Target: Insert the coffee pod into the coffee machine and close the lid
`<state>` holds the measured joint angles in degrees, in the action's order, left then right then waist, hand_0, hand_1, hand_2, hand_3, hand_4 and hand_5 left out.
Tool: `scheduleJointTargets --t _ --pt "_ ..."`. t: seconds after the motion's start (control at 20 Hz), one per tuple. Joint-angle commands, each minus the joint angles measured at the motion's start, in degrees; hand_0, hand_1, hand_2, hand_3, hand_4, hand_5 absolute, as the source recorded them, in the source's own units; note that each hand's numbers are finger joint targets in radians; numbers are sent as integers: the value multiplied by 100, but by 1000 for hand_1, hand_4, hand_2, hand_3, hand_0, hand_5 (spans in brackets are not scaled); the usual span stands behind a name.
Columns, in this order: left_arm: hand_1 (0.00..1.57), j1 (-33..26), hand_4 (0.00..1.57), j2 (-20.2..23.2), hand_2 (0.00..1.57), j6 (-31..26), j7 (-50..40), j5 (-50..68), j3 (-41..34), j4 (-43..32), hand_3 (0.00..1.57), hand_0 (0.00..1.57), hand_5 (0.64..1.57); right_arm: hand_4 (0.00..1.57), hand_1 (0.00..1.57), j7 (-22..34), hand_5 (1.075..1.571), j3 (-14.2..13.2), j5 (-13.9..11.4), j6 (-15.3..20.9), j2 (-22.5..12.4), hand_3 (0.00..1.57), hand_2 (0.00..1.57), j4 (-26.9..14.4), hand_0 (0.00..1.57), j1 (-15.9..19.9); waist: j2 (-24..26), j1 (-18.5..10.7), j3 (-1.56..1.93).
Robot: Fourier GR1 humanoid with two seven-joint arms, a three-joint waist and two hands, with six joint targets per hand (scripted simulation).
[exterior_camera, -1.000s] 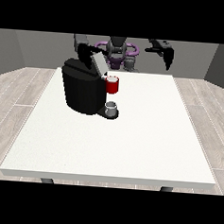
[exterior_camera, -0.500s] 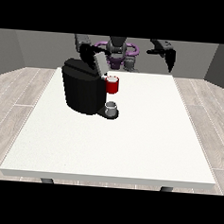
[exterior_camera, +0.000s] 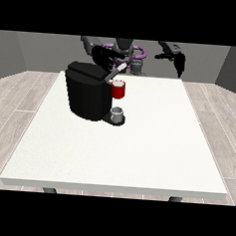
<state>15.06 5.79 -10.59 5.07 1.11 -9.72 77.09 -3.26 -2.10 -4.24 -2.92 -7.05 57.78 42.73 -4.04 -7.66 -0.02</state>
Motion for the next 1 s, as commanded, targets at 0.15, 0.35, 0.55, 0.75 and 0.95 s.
scheduleJointTargets --t 0.15,0.35,0.55,0.75,0.95 --pt "0 -194 121 6 0 -40 333 -22 61 -162 0 0 1571 124 0 148 1571 129 -283 -56 -48 0 0 -65 0 466 -53 -74 0" --pt "0 95 154 82 0 -35 435 61 -1 -304 0 0 1571 116 0 25 1571 147 -442 188 178 0 0 -149 0 664 -204 -47 1" --pt "0 -39 121 207 0 -281 0 264 44 83 0 0 1571 30 0 -175 1571 164 -330 27 284 0 0 -123 0 269 271 -98 2" --pt "0 -209 185 148 0 -39 430 194 -137 -315 0 0 1571 259 0 -589 1571 687 -112 -238 691 0 0 399 0 -436 522 369 2" --pt "0 -659 245 -131 0 31 638 54 86 -432 0 0 1571 286 0 -547 1571 940 723 -152 699 0 0 801 0 -1247 1061 600 2"
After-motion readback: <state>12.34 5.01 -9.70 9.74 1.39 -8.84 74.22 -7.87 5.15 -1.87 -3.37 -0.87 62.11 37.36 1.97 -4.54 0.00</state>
